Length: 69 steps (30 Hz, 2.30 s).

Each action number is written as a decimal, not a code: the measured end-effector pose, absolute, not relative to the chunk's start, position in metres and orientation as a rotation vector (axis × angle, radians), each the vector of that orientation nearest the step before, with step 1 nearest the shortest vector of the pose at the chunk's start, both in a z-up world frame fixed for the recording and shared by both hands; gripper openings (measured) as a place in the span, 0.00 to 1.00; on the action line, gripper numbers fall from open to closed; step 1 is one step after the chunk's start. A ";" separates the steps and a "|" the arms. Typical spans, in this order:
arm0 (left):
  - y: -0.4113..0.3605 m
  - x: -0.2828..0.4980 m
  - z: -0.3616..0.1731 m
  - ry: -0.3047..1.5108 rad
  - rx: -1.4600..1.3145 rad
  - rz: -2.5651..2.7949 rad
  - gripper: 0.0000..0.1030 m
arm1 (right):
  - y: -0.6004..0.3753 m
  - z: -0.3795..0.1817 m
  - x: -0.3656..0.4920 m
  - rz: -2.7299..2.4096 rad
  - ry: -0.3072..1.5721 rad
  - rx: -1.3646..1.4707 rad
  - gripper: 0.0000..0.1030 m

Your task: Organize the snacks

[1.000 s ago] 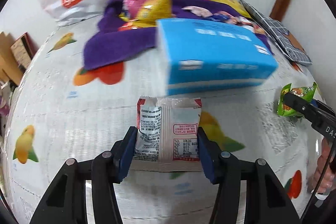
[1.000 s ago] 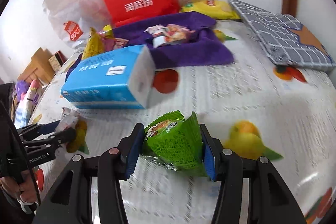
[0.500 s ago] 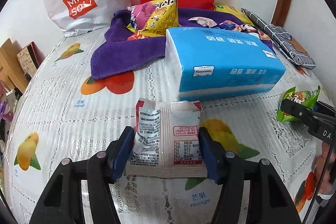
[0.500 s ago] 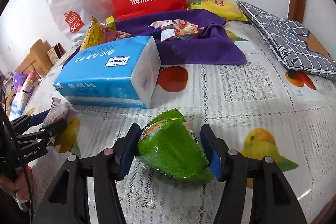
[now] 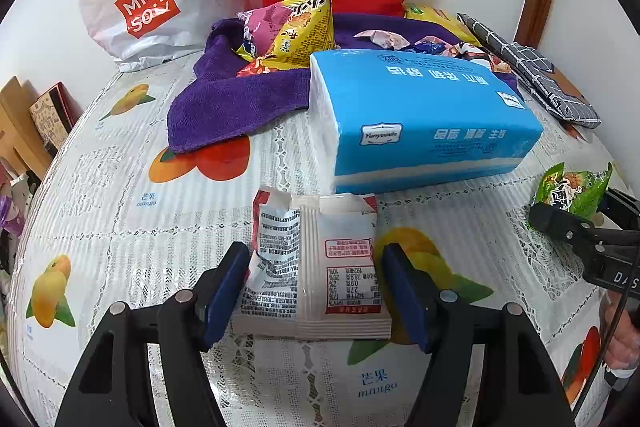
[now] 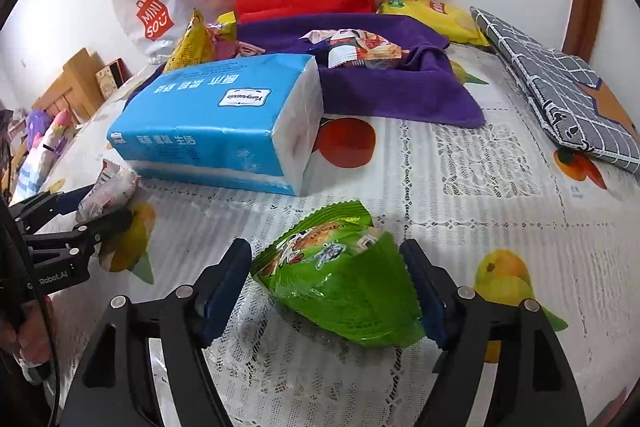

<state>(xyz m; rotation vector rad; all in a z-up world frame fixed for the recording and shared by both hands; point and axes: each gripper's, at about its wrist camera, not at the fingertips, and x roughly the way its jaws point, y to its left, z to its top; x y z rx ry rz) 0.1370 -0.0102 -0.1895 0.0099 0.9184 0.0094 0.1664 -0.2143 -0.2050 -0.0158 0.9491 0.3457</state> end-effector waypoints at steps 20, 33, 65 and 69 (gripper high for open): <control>-0.010 0.137 -0.190 0.918 0.007 0.005 0.65 | -0.231 -0.203 0.166 0.370 0.947 0.107 0.73; -0.007 0.135 -0.188 0.911 -0.004 0.016 0.58 | -0.230 -0.202 0.151 0.289 0.929 0.003 0.64; 0.016 0.119 -0.167 0.932 -0.173 -0.102 0.56 | -0.221 -0.175 0.131 0.235 0.853 0.003 0.47; 0.017 0.117 -0.158 0.914 -0.174 -0.100 0.56 | -0.220 -0.167 0.130 0.230 0.837 0.002 0.47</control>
